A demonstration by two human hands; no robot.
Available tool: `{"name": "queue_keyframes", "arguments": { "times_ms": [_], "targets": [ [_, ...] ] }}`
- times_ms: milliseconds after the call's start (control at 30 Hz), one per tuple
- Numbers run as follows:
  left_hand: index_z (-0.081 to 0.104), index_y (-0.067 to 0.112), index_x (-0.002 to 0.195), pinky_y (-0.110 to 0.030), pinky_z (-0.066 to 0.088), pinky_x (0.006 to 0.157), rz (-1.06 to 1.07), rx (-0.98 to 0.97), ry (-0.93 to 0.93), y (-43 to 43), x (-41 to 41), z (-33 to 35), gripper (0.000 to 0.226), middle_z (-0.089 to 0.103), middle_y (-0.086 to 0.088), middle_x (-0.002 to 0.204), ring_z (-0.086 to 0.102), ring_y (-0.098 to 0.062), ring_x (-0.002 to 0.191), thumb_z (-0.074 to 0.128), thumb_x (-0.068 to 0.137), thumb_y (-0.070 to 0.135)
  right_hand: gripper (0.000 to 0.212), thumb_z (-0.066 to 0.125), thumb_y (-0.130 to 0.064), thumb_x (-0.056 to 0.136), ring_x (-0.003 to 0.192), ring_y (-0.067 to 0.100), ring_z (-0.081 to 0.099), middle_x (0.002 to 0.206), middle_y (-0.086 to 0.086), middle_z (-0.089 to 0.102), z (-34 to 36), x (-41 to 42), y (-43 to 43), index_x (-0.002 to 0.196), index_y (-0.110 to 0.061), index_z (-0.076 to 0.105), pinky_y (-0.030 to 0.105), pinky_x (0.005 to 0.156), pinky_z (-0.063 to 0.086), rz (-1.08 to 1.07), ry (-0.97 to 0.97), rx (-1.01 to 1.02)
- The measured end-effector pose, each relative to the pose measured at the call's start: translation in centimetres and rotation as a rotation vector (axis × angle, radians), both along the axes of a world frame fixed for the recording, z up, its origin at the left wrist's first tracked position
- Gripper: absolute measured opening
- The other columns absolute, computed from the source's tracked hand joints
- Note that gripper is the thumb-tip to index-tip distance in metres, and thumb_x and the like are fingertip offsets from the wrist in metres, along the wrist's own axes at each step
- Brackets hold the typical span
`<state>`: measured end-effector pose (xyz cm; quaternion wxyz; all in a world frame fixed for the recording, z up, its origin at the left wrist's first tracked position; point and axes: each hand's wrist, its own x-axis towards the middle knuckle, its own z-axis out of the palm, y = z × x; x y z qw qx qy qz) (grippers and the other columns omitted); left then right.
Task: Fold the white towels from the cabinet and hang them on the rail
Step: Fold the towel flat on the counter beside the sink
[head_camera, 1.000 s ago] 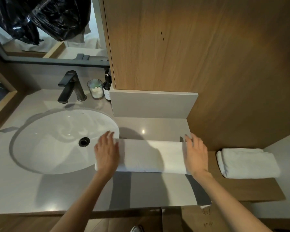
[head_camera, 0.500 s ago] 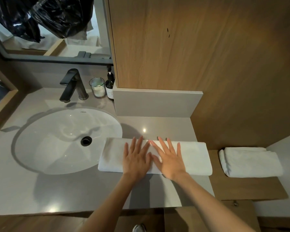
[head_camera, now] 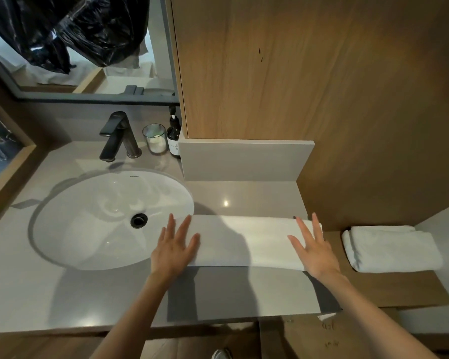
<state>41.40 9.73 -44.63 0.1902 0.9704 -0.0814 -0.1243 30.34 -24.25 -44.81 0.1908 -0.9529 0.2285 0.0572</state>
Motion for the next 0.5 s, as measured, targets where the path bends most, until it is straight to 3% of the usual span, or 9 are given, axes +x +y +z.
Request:
{"name": "queue_keyframes", "arguments": {
  "times_ms": [67,167,267,500],
  "targets": [
    [0.012,0.044,0.148,-0.048,0.044,0.098,0.066,-0.054,0.052,0.3,0.2,0.0,0.07,0.004,-0.007,0.161,0.038,-0.034,0.135,0.028,0.087,0.074,0.062,0.021,-0.07,0.084,0.133,0.035,0.041,0.157,-0.019,-0.021,0.3,-0.5,0.3,0.141,-0.062,-0.004,0.034,0.079,0.058,-0.041,-0.07,0.067],
    [0.021,0.037,0.148,-0.045,0.046,0.095,0.117,-0.211,0.074,0.9,0.3,0.0,0.071,0.042,-0.011,0.143,0.051,-0.03,0.121,0.037,0.087,0.07,0.058,0.032,-0.063,0.091,0.136,0.033,0.032,0.159,0.001,0.012,0.3,-1.1,0.8,0.146,-0.052,0.019,0.045,0.1,0.045,-0.145,-0.103,0.123],
    [0.031,0.035,0.146,-0.043,0.043,0.097,0.173,-0.389,0.036,1.0,-0.5,0.0,0.059,0.047,-0.008,0.133,0.048,-0.026,0.118,0.049,0.092,0.053,0.052,0.043,-0.049,0.097,0.126,0.03,0.034,0.143,0.011,0.04,0.2,-1.8,1.2,0.147,-0.038,0.032,0.047,0.104,0.038,-0.217,-0.14,0.077],
    [0.055,0.028,0.133,-0.037,0.042,0.1,0.262,-0.621,-0.059,1.0,-1.2,0.5,0.043,0.049,0.0,0.119,0.052,-0.022,0.111,0.064,0.091,0.026,0.05,0.053,-0.036,0.096,0.117,0.025,0.047,0.141,0.01,0.033,1.0,-3.3,1.8,0.143,-0.03,0.038,0.033,0.097,0.048,-0.243,-0.2,0.174]
  ]
}}
